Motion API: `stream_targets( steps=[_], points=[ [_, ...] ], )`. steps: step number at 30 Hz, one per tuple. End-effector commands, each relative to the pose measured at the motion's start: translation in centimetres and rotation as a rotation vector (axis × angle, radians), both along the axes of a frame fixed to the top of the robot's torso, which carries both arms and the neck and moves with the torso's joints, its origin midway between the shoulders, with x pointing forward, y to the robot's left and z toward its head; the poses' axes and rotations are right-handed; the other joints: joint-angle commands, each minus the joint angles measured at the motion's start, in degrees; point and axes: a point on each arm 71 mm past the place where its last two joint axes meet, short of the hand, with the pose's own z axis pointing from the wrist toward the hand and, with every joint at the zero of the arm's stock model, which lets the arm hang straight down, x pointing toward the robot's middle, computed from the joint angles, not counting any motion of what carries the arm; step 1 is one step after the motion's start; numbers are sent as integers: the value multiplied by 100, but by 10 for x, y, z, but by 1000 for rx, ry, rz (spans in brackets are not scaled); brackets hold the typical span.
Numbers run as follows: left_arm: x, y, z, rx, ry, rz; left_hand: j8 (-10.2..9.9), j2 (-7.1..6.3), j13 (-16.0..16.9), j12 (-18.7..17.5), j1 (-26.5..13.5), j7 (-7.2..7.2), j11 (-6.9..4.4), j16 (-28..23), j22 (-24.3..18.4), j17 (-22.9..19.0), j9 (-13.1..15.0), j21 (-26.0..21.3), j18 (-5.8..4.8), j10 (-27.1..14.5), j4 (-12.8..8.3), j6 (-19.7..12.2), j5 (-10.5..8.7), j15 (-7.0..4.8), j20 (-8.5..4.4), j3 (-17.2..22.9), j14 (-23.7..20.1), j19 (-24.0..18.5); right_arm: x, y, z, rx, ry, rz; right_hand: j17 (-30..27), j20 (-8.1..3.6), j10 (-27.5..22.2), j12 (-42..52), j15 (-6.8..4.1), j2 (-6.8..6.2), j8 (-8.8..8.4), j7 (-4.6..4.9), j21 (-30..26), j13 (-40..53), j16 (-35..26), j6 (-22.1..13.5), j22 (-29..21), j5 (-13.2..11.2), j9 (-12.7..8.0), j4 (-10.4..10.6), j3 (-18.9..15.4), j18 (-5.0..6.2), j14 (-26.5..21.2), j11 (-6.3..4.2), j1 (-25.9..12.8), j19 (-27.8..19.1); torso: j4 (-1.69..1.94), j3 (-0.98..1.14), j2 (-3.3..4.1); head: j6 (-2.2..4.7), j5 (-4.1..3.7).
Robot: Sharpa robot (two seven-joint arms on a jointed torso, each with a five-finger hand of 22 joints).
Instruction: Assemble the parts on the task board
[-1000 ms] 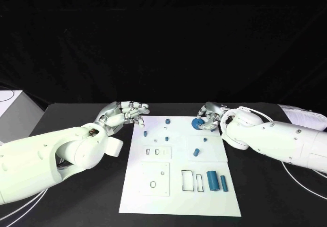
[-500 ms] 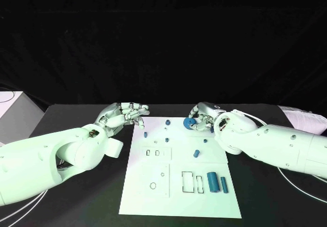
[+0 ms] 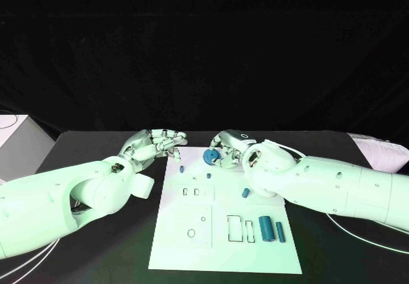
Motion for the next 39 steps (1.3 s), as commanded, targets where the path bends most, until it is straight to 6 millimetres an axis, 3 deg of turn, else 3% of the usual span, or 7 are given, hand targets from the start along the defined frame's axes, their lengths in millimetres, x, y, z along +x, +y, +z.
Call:
stream_targets(
  steps=[1,7,19,26,35,39],
  points=[
    [-1,-3,1,-12,-4,-24,-27,14,8,-29,-66,60,22,44,27,13,15,56,78,23,-19,-18,2,-17,5,39,-42,-76,2,5,-2,-25,-22,11,1510,-45,491,-7,-35,-19,287,-148,31,1408,20,245,1509,-25,161,9,11,-39,607,-30,-60,598,0,4,8,-2,3],
    [-1,-5,1,-14,-4,-28,-27,14,8,-29,-66,60,22,44,27,13,15,56,78,23,-19,-18,2,-17,5,39,-42,-76,2,14,-9,-39,-4,15,1510,-46,486,-12,-34,-28,283,-144,31,1403,20,230,1509,-32,159,7,11,-39,607,-28,-68,598,11,7,15,-17,17],
    [-1,-5,2,-14,-4,-29,-27,14,8,-29,-66,60,22,44,27,13,15,56,78,23,-19,-18,2,-17,5,39,-42,-76,4,17,-16,-70,0,19,1510,-45,480,-17,-28,-47,274,-134,31,1397,20,199,1509,-35,155,2,10,-39,607,-21,-84,598,-14,18,15,-58,36],
    [-1,-5,2,-14,-4,-29,-27,14,8,-29,-66,60,22,44,27,13,15,56,78,23,-19,-18,2,-17,5,39,-42,-76,4,21,-18,-78,2,25,1510,-44,477,-21,-26,-55,272,-131,31,1393,20,190,1509,-36,153,-1,9,-39,607,-19,-88,598,2,18,9,-63,42],
    [-1,-5,2,-14,-4,-29,-27,14,8,-29,-66,60,22,44,27,13,15,56,78,23,-19,-18,2,-17,5,39,-42,-76,10,19,-21,-88,7,12,1510,-1,360,-134,35,-119,167,-48,31,1279,20,-35,1509,-56,101,-5,21,-39,607,49,-172,598,-8,12,10,-60,62],
    [-1,-4,2,-13,-4,-27,-27,14,8,-29,-66,60,22,44,27,13,15,56,78,23,-19,-18,2,-17,5,39,-42,-76,11,18,-22,-89,7,8,1492,56,249,-240,103,-169,66,30,31,1175,14,-216,1509,-90,52,8,1,-39,602,117,-237,598,-7,11,9,-58,69]
  ],
)
